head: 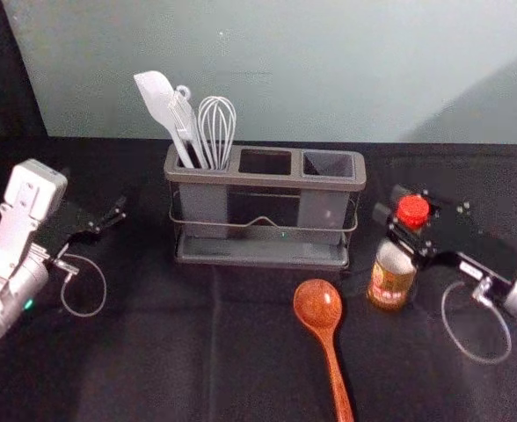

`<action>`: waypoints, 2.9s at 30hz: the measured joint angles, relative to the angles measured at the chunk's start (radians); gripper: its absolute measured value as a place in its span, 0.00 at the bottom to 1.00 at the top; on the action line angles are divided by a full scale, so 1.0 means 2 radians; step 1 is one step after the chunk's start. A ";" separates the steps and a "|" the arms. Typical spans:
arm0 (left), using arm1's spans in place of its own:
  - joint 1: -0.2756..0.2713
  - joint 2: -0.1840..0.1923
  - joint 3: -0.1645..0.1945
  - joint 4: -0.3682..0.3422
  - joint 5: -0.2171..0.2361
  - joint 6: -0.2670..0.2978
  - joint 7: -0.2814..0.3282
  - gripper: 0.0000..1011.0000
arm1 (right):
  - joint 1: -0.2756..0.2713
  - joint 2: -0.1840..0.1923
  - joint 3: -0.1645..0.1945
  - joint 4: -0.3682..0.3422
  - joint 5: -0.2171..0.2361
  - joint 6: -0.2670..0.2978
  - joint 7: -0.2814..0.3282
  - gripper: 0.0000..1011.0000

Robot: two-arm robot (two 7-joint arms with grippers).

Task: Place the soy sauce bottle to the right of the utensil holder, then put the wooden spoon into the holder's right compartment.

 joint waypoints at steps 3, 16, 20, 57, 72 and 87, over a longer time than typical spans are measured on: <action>0.000 0.000 0.000 0.000 0.000 0.000 0.000 0.99 | 0.018 -0.004 -0.004 0.006 0.000 0.002 0.003 0.37; 0.000 0.000 0.000 0.000 0.000 0.000 0.000 0.99 | 0.087 -0.021 -0.038 0.054 -0.010 0.006 0.020 0.37; 0.000 0.000 0.000 0.000 0.000 0.000 0.000 0.99 | 0.095 -0.023 -0.042 0.063 -0.011 0.006 0.021 0.37; 0.000 0.000 0.000 0.000 0.000 0.000 0.000 0.99 | 0.073 -0.042 -0.012 0.083 -0.019 -0.004 -0.027 0.37; 0.000 0.000 0.000 0.000 0.000 0.000 0.000 0.99 | 0.123 -0.086 -0.015 0.166 -0.021 -0.023 -0.020 0.37; 0.000 0.000 0.000 0.000 0.000 0.000 0.000 0.99 | 0.141 -0.107 -0.016 0.208 -0.015 -0.023 -0.014 0.37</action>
